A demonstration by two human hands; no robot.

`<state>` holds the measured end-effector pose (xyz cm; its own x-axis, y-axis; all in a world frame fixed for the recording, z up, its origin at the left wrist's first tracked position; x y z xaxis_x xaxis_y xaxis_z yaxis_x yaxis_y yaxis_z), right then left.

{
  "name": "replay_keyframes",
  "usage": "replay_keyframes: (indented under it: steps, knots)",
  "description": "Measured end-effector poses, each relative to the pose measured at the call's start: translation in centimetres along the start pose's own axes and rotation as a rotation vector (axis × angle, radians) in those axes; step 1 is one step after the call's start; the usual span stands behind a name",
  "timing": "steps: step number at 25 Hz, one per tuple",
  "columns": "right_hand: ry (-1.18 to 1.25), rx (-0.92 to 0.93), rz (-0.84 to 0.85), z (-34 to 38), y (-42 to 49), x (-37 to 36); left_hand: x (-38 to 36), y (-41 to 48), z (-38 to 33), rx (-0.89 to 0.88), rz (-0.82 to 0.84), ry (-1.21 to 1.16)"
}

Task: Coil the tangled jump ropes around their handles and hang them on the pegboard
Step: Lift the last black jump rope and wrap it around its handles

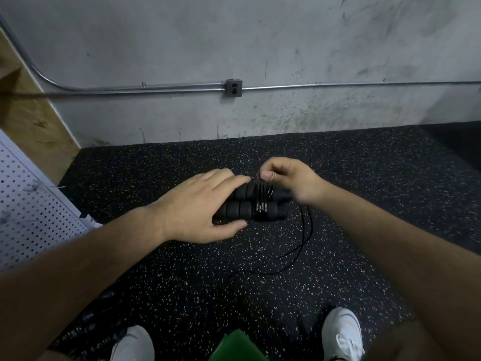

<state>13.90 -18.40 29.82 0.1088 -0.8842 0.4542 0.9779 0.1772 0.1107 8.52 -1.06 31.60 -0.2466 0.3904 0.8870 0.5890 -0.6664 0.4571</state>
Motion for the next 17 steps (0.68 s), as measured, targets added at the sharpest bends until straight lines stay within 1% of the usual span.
replay_keyframes:
  steps: [1,2,3,5,6,11,13,15,17]
  knots:
    - [0.173,-0.083,0.028,-0.3,-0.5,-0.9,0.4,0.2,0.1,0.022,-0.004,-0.010]
    - [0.258,-0.165,0.048,-0.6,-0.9,-1.8,0.6,0.4,0.4,0.036,-0.011,0.001]
    - [0.225,-0.221,0.055,-1.1,-1.3,-2.8,0.8,0.6,0.9,0.041,-0.027,0.035]
    - [-0.056,-0.221,0.088,-2.1,-2.0,-4.8,0.8,1.0,2.1,0.049,-0.053,0.135]
    - [-0.113,-0.232,0.114,-2.1,-2.6,-5.9,0.7,1.2,2.9,0.070,-0.048,0.177]
    - [-0.146,-0.324,0.199,0.3,-5.1,-8.8,-0.3,1.3,5.9,0.213,-0.037,0.259]
    - [-0.140,-0.373,0.287,1.5,-6.1,-9.1,-0.5,1.0,6.9,0.266,-0.024,0.262]
    - [-0.228,-0.340,0.379,3.2,-7.0,-8.3,-0.7,0.8,7.5,0.306,0.000,0.252]
    - [-0.425,-0.208,0.360,5.1,-6.7,-6.2,-1.1,0.8,7.4,0.305,0.032,0.234]
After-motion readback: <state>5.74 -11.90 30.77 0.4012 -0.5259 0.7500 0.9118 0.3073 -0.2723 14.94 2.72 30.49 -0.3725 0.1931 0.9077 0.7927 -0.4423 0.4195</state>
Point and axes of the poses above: each hand's wrist, its own y-axis towards the middle knuckle, its own x-axis out of the back of the hand, z = x × y, the point moved 7 cm from there along y, towards the middle knuckle, and after that the axes turned 12 degrees about -z, right-handed, at the moved point
